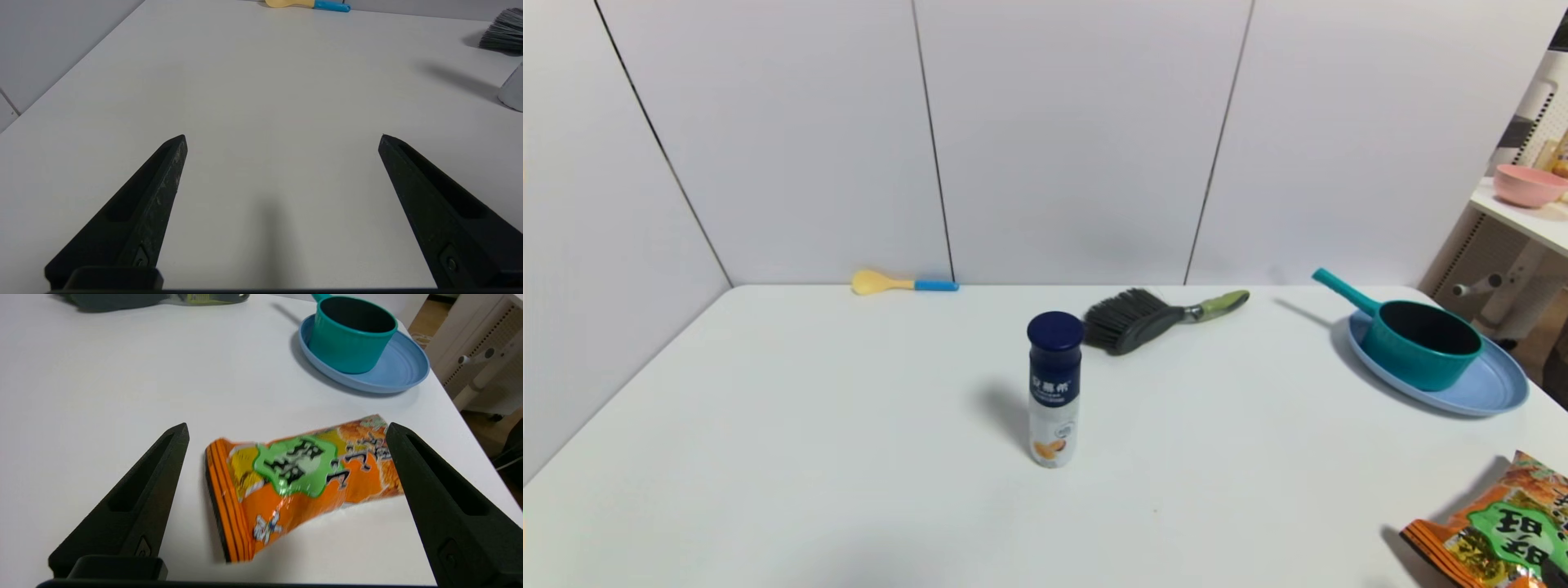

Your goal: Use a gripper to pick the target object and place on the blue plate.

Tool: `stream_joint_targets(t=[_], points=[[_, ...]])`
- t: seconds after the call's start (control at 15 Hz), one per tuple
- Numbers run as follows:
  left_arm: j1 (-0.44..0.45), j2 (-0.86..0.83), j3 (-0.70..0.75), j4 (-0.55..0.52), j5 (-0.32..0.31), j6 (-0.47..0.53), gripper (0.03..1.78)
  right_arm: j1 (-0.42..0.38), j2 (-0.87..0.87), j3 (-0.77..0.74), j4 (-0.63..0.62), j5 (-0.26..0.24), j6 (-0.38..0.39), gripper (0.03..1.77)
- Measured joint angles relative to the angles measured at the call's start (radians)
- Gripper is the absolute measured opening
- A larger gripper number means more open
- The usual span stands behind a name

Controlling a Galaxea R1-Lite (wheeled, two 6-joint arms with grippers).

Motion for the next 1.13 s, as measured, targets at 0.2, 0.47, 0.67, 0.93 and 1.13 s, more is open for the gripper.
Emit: stream_joint_targets(t=[0.2,0.47,0.67,0.93,1.13], points=[[0.0,0.0,0.0,0.0,0.0,0.0,1.69,0.014,-0.191,0.044,0.119,0.025,0.02,1.68],[0.0,0.0,0.0,0.0,0.0,0.0,1.69,0.016,-0.309,0.058,0.161,0.042,0.115,1.69],[0.0,0.0,0.0,0.0,0.0,0.0,1.69,0.017,-0.33,0.059,0.161,0.042,0.118,1.69],[0.0,0.0,0.0,0.0,0.0,0.0,1.69,0.017,-0.335,0.06,0.162,0.043,0.113,1.69],[0.0,0.0,0.0,0.0,0.0,0.0,1.69,0.017,-0.335,0.06,0.163,0.043,0.113,1.69]])
